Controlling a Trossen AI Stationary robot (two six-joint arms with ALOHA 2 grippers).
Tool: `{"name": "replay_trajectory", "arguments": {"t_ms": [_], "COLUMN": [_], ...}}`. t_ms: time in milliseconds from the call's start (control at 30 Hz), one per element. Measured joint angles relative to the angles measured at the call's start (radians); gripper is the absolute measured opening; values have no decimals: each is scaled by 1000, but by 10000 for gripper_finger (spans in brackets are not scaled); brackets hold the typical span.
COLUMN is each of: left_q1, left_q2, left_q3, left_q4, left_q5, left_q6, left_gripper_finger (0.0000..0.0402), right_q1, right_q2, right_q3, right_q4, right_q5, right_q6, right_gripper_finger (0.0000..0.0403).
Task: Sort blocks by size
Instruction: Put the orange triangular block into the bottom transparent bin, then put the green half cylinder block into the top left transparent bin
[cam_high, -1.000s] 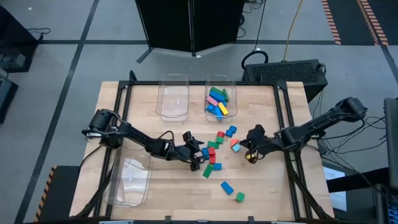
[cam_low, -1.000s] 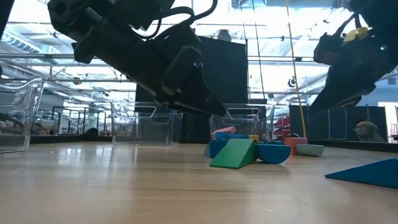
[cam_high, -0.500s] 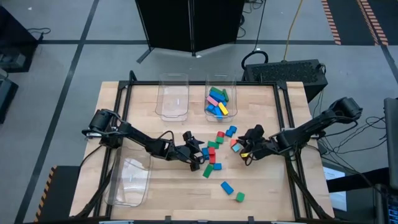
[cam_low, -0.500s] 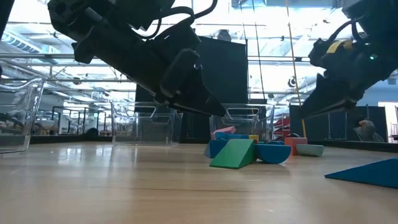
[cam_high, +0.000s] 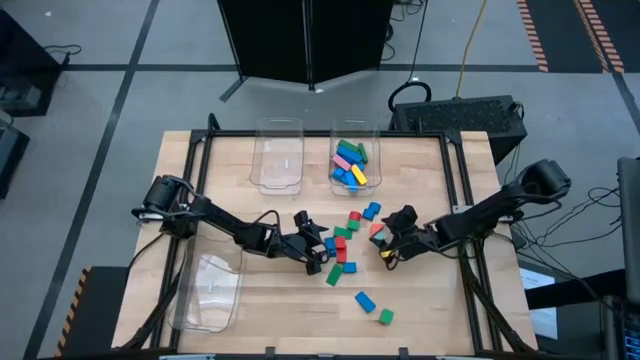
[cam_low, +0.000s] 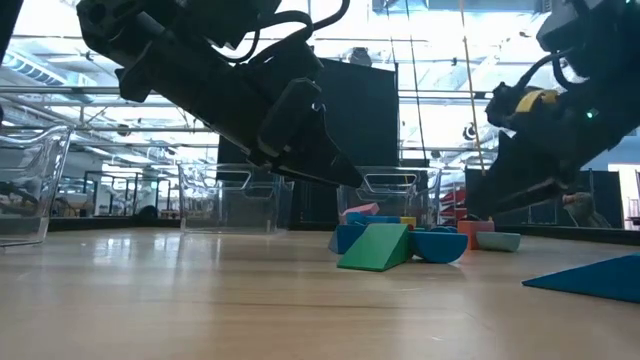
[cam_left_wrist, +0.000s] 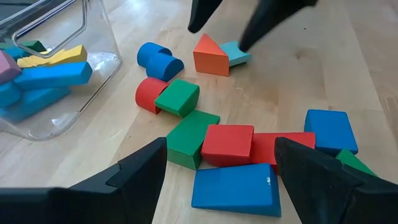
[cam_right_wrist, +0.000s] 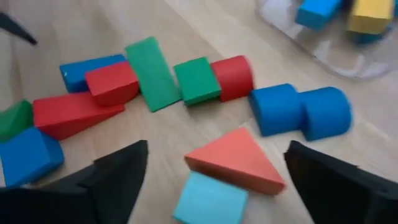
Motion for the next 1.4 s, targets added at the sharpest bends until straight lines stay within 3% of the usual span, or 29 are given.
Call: {"name": "replay_trajectory", "arguments": {"t_ms": [100,400,833,967,1267,1400], "left_q1": [0,0,0,0,0,0], "left_q2": [0,0,0,0,0,0], "left_q3": [0,0,0,0,0,0], "left_q4": [0,0,0,0,0,0], "left_q5": [0,1,2,2,4,4], "left_q6": [-1,-1,-1,-1,-1,14], "left_gripper_finger": [297,297,297,297,297,297], "right_q1": [-3,-4,-5,-5,-5,-3], "right_q2": [56,179,190,190,190,190], "right_q3": [0,0,0,0,0,0], "right_q4": [28,45,61,62,127,203], "right_q5": [5,71,107,107,106,95], "right_q6": [-35,-6,16,16,-46,-106], "right_gripper_finger": [395,379,374,341,215,185]}}
